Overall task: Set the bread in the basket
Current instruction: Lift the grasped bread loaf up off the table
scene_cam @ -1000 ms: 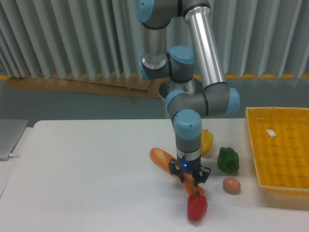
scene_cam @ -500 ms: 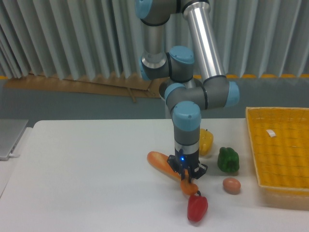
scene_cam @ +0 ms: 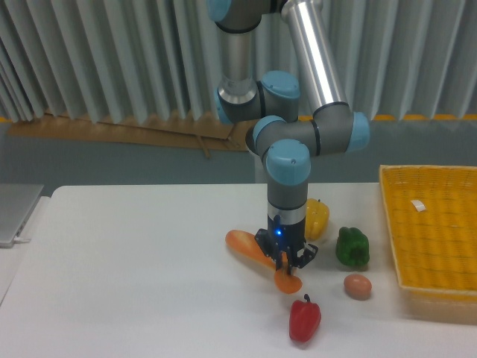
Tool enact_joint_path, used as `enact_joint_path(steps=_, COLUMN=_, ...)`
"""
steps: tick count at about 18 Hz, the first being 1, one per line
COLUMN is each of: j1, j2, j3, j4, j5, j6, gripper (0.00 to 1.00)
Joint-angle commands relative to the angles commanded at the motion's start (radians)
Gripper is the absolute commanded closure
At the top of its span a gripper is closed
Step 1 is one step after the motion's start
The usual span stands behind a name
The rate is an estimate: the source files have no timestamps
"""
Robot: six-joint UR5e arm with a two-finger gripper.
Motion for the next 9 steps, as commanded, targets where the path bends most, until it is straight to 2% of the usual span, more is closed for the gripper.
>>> enact_joint_path(steps=4, j1=0.021, j2=0.046, j3=0.002, j4=-0.054, j5=-0.032, j6=0.045, gripper=0.71)
enact_joint_path(steps=9, j1=0.037, j2=0.112, j3=0.032, j4=-0.170, j5=-0.034, j6=0.130, gripper=0.71)
